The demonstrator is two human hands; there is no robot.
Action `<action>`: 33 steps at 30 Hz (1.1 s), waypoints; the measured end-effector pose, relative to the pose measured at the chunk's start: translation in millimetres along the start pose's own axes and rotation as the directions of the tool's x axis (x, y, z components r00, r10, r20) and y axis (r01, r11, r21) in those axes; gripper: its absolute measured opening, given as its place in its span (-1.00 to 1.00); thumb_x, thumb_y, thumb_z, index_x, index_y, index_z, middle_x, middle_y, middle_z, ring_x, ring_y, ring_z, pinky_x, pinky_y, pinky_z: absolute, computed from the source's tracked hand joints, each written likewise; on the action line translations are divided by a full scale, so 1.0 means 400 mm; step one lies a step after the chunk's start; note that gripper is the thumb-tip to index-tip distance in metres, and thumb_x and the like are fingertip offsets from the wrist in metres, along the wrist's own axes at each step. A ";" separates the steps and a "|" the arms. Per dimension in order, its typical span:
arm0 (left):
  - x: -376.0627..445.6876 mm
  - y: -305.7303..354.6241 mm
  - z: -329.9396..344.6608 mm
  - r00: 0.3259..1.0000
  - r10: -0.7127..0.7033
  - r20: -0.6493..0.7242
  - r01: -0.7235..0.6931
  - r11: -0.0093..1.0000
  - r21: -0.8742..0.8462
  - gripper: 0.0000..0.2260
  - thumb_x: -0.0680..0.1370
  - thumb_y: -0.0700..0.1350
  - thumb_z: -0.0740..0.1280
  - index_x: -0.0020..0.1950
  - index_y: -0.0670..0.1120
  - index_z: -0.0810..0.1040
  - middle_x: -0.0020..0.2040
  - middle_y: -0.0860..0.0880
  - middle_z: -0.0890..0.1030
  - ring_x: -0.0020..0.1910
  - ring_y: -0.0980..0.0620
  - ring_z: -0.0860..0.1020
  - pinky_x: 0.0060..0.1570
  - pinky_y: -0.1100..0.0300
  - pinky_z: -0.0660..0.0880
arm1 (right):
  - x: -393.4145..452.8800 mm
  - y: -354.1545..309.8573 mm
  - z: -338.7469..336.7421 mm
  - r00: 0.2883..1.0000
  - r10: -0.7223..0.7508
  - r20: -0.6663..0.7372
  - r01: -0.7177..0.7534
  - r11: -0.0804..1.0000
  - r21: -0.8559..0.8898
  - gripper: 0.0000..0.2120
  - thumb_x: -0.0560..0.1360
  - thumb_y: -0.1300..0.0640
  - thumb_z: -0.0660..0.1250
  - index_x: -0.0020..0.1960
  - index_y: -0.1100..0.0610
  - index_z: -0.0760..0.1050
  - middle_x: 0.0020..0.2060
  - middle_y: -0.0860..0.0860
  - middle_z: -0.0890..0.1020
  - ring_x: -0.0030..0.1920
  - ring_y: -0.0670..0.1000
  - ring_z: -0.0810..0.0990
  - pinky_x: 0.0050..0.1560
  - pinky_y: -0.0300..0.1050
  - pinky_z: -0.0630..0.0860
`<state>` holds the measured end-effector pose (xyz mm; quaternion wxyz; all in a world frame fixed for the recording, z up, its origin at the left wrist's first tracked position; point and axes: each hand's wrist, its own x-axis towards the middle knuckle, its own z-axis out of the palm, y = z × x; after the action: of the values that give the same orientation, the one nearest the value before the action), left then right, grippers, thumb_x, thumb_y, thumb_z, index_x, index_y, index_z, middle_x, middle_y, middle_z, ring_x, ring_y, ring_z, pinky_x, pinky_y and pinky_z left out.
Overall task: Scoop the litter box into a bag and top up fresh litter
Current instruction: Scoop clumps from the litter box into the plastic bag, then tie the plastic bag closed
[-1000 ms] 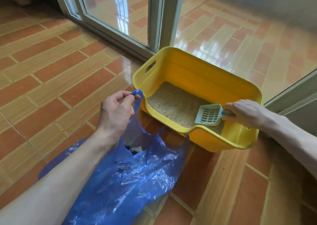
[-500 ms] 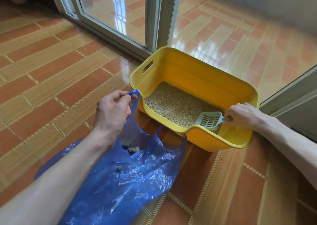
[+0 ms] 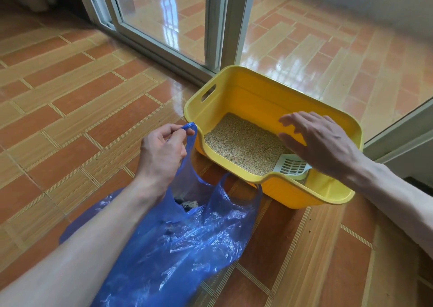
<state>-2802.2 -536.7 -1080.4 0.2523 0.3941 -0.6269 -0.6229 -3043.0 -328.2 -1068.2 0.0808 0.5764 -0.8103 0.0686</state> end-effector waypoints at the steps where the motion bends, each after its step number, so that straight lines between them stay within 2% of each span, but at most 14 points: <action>1: -0.001 0.001 -0.001 1.000 0.000 -0.004 0.000 1.000 0.002 -0.80 0.68 -0.18 0.23 0.01 -0.14 0.65 -0.52 0.06 0.31 -0.59 0.12 0.18 -0.58 0.31 0.12 | 0.011 -0.047 -0.014 0.998 -0.046 -0.035 0.048 0.997 0.062 -0.64 0.65 -0.11 0.21 0.30 0.10 0.49 0.12 0.02 0.65 0.04 0.06 0.60 -0.04 -0.05 0.47; 3: -0.002 0.005 -0.002 1.000 0.004 -0.010 -0.004 1.000 0.011 -0.80 0.68 -0.19 0.23 0.01 -0.16 0.65 -0.53 0.06 0.31 -0.60 0.13 0.18 -0.59 0.32 0.13 | 0.022 -0.139 -0.016 0.995 -0.096 -0.025 0.099 0.979 0.177 -0.73 0.66 -0.06 0.24 0.21 0.09 0.54 0.05 -0.02 0.66 -0.03 0.00 0.59 -0.07 -0.17 0.48; 6: -0.003 0.009 -0.007 1.000 0.014 -0.015 -0.014 1.000 0.017 -0.80 0.67 -0.20 0.23 -0.02 -0.16 0.64 -0.54 0.07 0.31 -0.59 0.11 0.19 -0.58 0.31 0.14 | 0.025 -0.256 0.044 0.981 -0.054 0.185 -0.002 0.959 0.285 -0.78 0.64 -0.05 0.26 0.16 0.04 0.58 -0.08 -0.03 0.71 -0.16 0.00 0.64 -0.14 -0.14 0.56; 8: -0.002 0.011 -0.015 0.999 0.026 -0.025 -0.026 1.000 0.013 -0.80 0.66 -0.20 0.24 -0.05 -0.14 0.64 -0.54 0.06 0.30 -0.58 0.10 0.19 -0.57 0.30 0.14 | 0.024 -0.304 0.106 0.923 0.004 0.384 -0.114 0.958 0.263 -0.75 0.61 -0.04 0.26 0.21 0.04 0.53 -0.13 0.06 0.71 -0.13 0.13 0.67 -0.11 0.00 0.61; 10: -0.004 0.013 -0.024 0.999 0.034 -0.034 -0.034 0.999 0.020 -0.80 0.66 -0.18 0.25 -0.07 -0.11 0.64 -0.54 0.06 0.31 -0.56 0.08 0.19 -0.55 0.28 0.14 | 0.019 -0.327 0.168 0.852 0.006 0.523 -0.154 0.958 0.240 -0.68 0.61 -0.03 0.23 0.31 0.08 0.43 -0.12 0.14 0.69 -0.07 0.21 0.66 -0.06 0.07 0.60; 12: -0.009 0.016 -0.031 0.999 0.036 -0.038 -0.035 0.999 0.021 -0.80 0.66 -0.17 0.25 -0.06 -0.11 0.65 -0.53 0.06 0.31 -0.56 0.08 0.19 -0.54 0.27 0.13 | 0.011 -0.338 0.215 0.797 0.000 0.605 -0.194 0.947 0.255 -0.60 0.62 -0.01 0.20 0.42 0.09 0.32 -0.07 0.20 0.67 -0.03 0.24 0.66 0.01 0.11 0.59; 14: -0.012 0.019 -0.036 0.999 0.034 -0.040 -0.034 0.999 0.016 -0.81 0.66 -0.18 0.25 -0.05 -0.12 0.65 -0.53 0.05 0.31 -0.57 0.09 0.19 -0.54 0.27 0.13 | 0.002 -0.346 0.255 0.779 0.031 0.626 -0.218 0.950 0.225 -0.53 0.61 0.00 0.18 0.49 0.10 0.25 0.04 0.24 0.64 0.07 0.29 0.63 0.08 0.15 0.57; 17: -0.015 0.022 -0.044 0.998 0.036 -0.042 -0.035 0.999 0.023 -0.81 0.66 -0.17 0.25 -0.04 -0.12 0.65 -0.52 0.06 0.32 -0.57 0.11 0.21 -0.54 0.28 0.16 | -0.008 -0.350 0.290 0.809 0.072 0.583 -0.234 0.950 0.207 -0.61 0.60 0.00 0.18 0.34 0.20 0.37 0.11 0.21 0.61 0.17 0.27 0.57 0.13 0.11 0.51; 20: -0.016 0.024 -0.051 0.998 0.038 -0.049 -0.036 0.999 0.027 -0.81 0.65 -0.17 0.26 -0.06 -0.11 0.65 -0.52 0.06 0.33 -0.55 0.09 0.22 -0.52 0.26 0.16 | -0.023 -0.350 0.279 0.883 0.075 0.463 -0.233 0.927 0.295 -0.64 0.58 0.00 0.19 0.30 0.14 0.45 0.13 0.11 0.64 0.18 0.18 0.59 0.13 0.07 0.50; 23: -0.013 0.026 -0.055 0.997 0.041 -0.068 -0.039 0.998 0.040 -0.80 0.65 -0.16 0.26 -0.08 -0.09 0.66 -0.52 0.06 0.34 -0.53 0.06 0.22 -0.47 0.23 0.16 | -0.045 -0.372 0.226 0.959 0.073 0.272 -0.178 0.906 0.383 -0.68 0.60 -0.13 0.21 0.28 -0.04 0.49 0.13 -0.11 0.64 0.10 0.01 0.61 -0.05 -0.08 0.48; 26: -0.012 0.031 -0.059 0.996 0.035 -0.084 -0.032 0.999 0.033 -0.80 0.64 -0.15 0.26 -0.09 -0.07 0.65 -0.51 0.06 0.34 -0.53 0.06 0.22 -0.46 0.22 0.15 | -0.059 -0.401 0.168 0.994 0.070 0.078 -0.098 0.893 0.439 -0.81 0.60 -0.18 0.25 0.13 -0.13 0.50 -0.05 -0.26 0.57 -0.06 -0.12 0.54 -0.19 -0.24 0.34; 28: -0.015 0.038 -0.060 0.995 0.036 -0.094 -0.033 0.999 0.031 -0.80 0.65 -0.16 0.26 -0.10 -0.09 0.64 -0.51 0.05 0.34 -0.53 0.07 0.22 -0.48 0.23 0.15 | -0.057 -0.415 0.132 0.996 0.084 -0.017 -0.062 0.839 0.540 -0.90 0.61 -0.11 0.32 0.04 -0.10 0.51 -0.15 -0.28 0.53 -0.08 -0.12 0.49 -0.13 -0.22 0.42; 30: -0.017 0.047 -0.064 0.993 0.047 -0.104 -0.043 0.998 0.045 -0.80 0.63 -0.16 0.27 -0.13 -0.10 0.63 -0.52 0.06 0.34 -0.53 0.07 0.23 -0.48 0.23 0.16 | -0.051 -0.423 0.101 0.990 0.109 -0.091 -0.028 0.778 0.627 -0.96 0.60 0.02 0.40 0.01 -0.04 0.54 -0.14 -0.27 0.56 -0.03 -0.14 0.47 -0.01 -0.21 0.43; 33: -0.018 0.066 -0.077 0.990 0.087 -0.107 -0.079 0.994 0.074 -0.81 0.61 -0.17 0.29 -0.17 -0.10 0.61 -0.53 0.10 0.36 -0.53 0.06 0.23 -0.47 0.22 0.17 | -0.043 -0.429 0.040 0.989 0.125 -0.083 -0.031 0.713 0.701 -0.86 0.60 0.10 0.40 0.15 -0.03 0.54 -0.05 -0.28 0.57 0.02 -0.16 0.51 0.04 -0.35 0.38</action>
<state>-2778.2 -550.9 -1050.3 0.2984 0.4099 -0.6492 -0.5670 -2876.3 -371.6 -1084.5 -0.0952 0.5241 -0.7417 0.4077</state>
